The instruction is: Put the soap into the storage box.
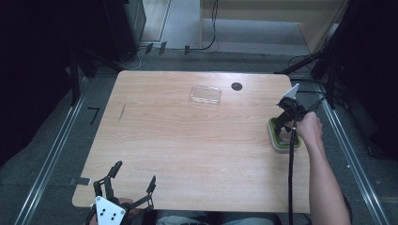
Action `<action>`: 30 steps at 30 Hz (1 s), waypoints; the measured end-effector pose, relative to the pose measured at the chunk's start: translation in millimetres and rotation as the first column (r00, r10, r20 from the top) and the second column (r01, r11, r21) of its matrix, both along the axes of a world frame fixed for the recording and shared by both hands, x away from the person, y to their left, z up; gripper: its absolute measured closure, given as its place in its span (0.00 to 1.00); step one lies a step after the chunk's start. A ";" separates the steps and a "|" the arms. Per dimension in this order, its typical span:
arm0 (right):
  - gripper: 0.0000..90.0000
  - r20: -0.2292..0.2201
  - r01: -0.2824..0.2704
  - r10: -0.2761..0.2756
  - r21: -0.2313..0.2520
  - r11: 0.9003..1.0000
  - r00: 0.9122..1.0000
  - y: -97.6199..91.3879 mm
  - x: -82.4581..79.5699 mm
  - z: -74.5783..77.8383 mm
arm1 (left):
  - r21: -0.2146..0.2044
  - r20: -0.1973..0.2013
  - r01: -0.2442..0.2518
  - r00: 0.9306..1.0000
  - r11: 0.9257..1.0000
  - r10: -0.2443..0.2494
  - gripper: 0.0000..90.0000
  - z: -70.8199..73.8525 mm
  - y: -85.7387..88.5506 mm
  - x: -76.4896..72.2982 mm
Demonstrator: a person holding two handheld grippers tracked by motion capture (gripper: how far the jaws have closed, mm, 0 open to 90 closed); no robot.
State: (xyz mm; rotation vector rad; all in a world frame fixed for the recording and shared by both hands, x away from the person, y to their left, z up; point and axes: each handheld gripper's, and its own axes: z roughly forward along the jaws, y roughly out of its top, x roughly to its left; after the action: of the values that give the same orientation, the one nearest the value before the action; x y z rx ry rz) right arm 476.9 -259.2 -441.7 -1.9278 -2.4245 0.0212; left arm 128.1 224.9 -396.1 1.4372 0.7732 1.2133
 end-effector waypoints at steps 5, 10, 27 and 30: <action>0.38 -0.004 0.009 -0.009 -0.004 1.000 1.000 0.5 1.0 -1.9 | -0.001 0.000 -0.001 1.000 1.000 0.001 0.11 0.0 0.1 0.0; 0.38 -0.001 0.010 -0.010 -0.003 1.000 1.000 0.9 1.5 -4.1 | -0.001 0.000 -0.001 1.000 1.000 0.001 0.11 0.0 0.2 0.0; 0.38 0.002 0.021 -0.021 -0.009 1.000 1.000 1.3 2.8 -8.1 | -0.001 0.000 0.002 1.000 1.000 -0.002 0.11 -0.2 -0.1 1.4; 0.38 -0.001 0.024 -0.024 -0.005 1.000 1.000 1.5 3.0 -9.3 | -0.003 -0.001 0.003 1.000 1.000 -0.003 0.11 -0.2 -0.7 2.6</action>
State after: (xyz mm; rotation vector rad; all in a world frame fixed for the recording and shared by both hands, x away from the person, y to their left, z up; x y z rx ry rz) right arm 479.9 -257.7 -451.0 -1.9575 -2.4029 0.0270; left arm 130.7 224.2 -396.3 1.4364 0.7730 1.2087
